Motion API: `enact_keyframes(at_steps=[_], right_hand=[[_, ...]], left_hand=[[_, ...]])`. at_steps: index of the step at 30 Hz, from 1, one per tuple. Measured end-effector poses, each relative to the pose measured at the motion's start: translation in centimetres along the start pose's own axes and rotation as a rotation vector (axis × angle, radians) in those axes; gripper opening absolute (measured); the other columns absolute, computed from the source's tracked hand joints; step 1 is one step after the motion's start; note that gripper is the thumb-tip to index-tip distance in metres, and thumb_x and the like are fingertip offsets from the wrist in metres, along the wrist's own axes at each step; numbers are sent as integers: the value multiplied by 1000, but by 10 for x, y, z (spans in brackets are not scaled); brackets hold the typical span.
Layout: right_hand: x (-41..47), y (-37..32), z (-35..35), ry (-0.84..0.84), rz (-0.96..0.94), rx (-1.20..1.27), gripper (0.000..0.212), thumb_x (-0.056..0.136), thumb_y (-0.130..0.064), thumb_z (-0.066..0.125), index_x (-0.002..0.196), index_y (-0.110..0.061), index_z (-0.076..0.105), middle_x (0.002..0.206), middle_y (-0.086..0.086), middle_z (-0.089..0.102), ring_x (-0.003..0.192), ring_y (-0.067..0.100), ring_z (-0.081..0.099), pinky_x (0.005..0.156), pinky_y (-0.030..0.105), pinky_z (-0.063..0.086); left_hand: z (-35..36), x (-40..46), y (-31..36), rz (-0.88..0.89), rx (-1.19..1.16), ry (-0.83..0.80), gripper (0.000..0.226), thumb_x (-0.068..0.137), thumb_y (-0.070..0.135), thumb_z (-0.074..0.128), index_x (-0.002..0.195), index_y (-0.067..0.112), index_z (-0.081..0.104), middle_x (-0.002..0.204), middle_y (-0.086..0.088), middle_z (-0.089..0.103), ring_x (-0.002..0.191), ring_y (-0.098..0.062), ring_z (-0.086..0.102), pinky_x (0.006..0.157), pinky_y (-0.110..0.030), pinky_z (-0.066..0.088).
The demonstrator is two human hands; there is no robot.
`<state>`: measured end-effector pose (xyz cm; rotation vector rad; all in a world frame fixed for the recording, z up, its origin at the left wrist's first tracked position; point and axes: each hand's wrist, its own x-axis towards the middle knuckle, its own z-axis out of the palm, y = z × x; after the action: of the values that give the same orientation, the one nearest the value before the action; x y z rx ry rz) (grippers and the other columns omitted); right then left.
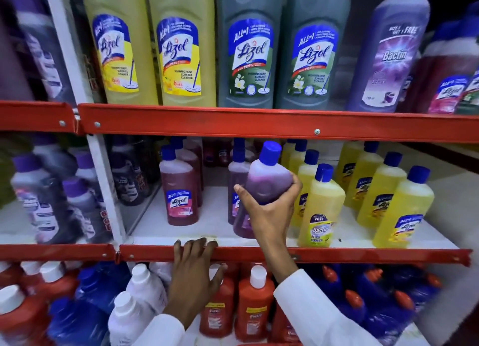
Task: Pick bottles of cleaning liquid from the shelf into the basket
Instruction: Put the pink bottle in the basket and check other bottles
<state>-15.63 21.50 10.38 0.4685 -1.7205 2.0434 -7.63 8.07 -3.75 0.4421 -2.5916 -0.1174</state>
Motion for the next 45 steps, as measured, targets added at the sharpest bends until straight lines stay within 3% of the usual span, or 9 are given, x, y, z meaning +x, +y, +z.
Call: enact_keyframes(at_steps=[5,10,15,27,31,35,38,41,45], right_hand=[[2,26,17,-105,50,-113,100,59,-27,96,136,-12,35,124,2,50,110,21,54,73,-4,40],[-4,47,29,-137,65,-207,98,57,-31,97,132,-12,36,130,10,52,116,23,54,94,32,53],[-5,58,32,-147,77,-242,101,58,-34,96,135,-13,35,134,9,51,121,24,53,99,44,57],[-4,51,11,-206,78,-223,108,58,-38,96,144,-16,34,142,7,49,129,24,51,102,32,50],[-13,42,-33,-97,-18,-180,75,75,-47,83,137,-25,46,131,-1,56,120,17,55,99,34,51],[-7,47,-87,201,-142,-138,45,79,-22,76,117,-17,53,111,11,59,100,27,58,85,34,52],[14,61,-111,340,-97,-247,70,73,-25,82,130,-10,45,127,13,52,115,32,51,96,24,44],[34,76,-118,230,-7,-456,108,65,-46,87,148,-10,29,147,14,45,136,33,40,114,48,37],[59,88,-120,-10,76,-441,106,64,-42,90,147,-11,31,137,14,55,125,33,54,98,37,49]], left_hand=[[-5,-1,0,0,-17,-21,47,80,56,52,120,32,51,122,-1,61,114,-27,52,113,-50,15],[-5,-1,-2,-2,-39,-40,47,82,55,48,123,33,49,126,0,59,119,-27,50,114,-51,13],[-5,-1,-2,1,-43,-36,46,82,55,47,122,32,49,126,-1,59,120,-27,50,114,-51,10],[-8,-1,2,-9,16,-61,58,78,52,55,129,28,43,131,-5,56,124,-31,46,117,-59,18],[-21,-7,20,-10,-29,6,58,80,42,58,133,26,41,136,-6,52,128,-31,43,113,-60,28],[-29,-10,60,170,-75,176,42,83,35,61,121,19,53,124,-7,59,113,-29,50,97,-51,44],[-22,-2,97,298,-119,190,38,85,33,60,119,18,55,118,-5,61,109,-26,53,100,-44,43],[-8,11,129,344,-164,110,42,84,28,58,124,15,52,123,-7,59,117,-26,51,110,-39,35],[4,22,153,283,-122,-31,52,82,28,55,130,12,47,126,-7,56,120,-25,47,113,-32,27]])
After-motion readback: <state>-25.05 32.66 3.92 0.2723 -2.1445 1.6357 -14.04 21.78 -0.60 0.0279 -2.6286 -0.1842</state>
